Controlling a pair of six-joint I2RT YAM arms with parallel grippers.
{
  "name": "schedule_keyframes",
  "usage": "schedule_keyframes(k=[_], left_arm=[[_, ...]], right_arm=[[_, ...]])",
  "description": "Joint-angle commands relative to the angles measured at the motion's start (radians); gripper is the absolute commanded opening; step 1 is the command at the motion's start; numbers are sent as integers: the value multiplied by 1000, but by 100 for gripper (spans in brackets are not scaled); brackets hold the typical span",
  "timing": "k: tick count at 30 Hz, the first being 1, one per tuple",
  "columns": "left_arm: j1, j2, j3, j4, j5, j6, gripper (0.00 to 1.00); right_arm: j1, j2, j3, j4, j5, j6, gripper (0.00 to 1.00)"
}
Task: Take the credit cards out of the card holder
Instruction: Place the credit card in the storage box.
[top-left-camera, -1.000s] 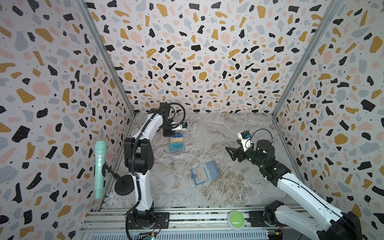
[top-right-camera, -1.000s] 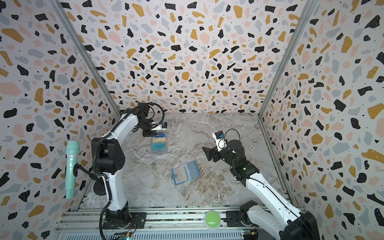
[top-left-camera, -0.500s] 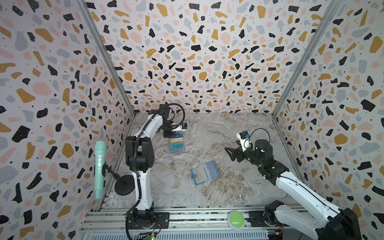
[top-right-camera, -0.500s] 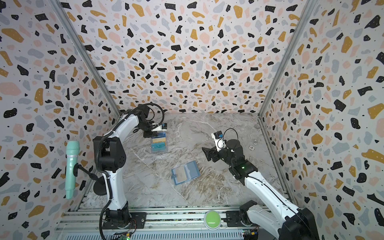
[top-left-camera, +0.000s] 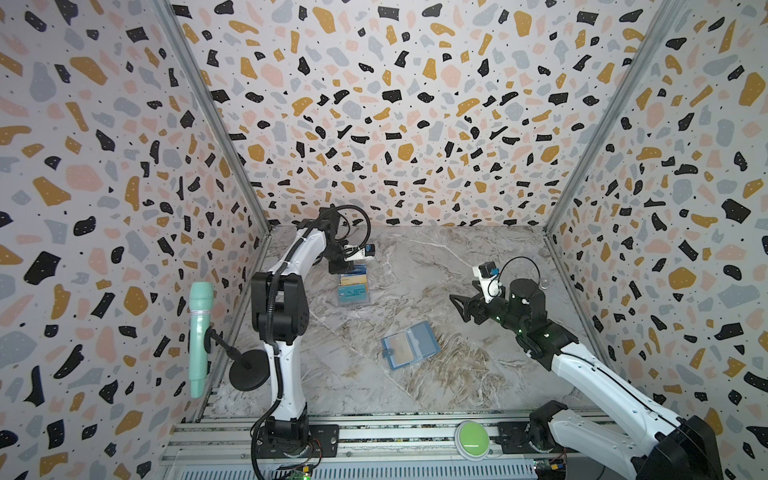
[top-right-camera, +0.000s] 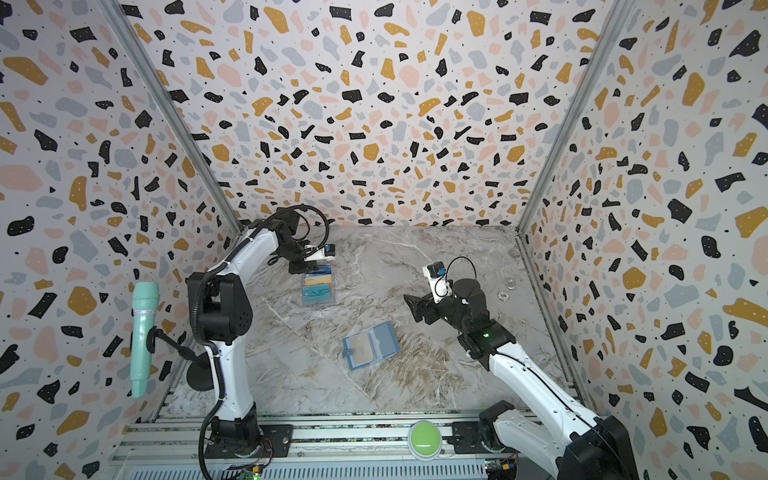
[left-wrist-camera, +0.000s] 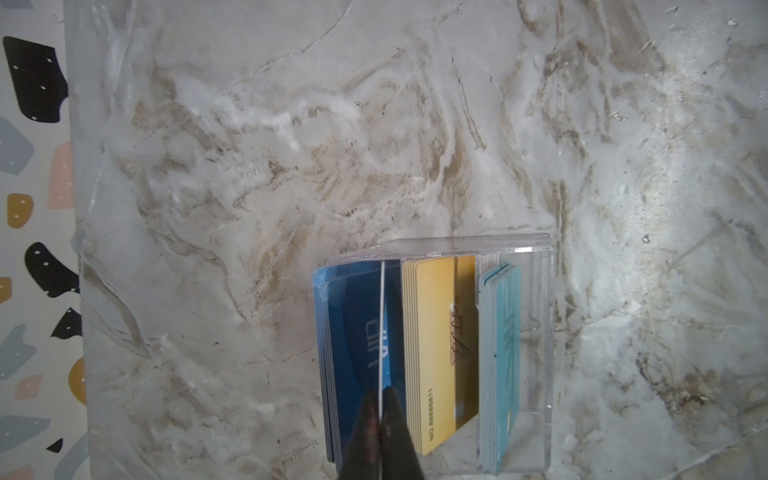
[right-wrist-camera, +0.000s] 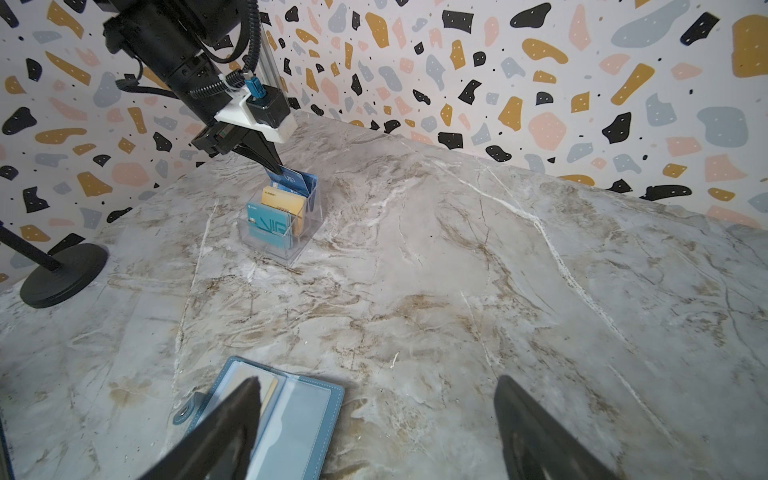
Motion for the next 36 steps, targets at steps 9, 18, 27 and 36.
schedule_keyframes(k=[9,18,27,36], left_arm=[[6,10,-67,58,-19,-33,0],[10,-1,-85,82,-24,-67,12],[21,-25,-108,120,-16,-116,34],[23,-51,-108,166,11,-160,42]], right_arm=[[-4,-28,0,13,-7,1,88],[-3,-28,0,14,-6,0,88],[-4,-22,-1,22,-7,0,88],[-3,-14,-7,27,-8,5,88]])
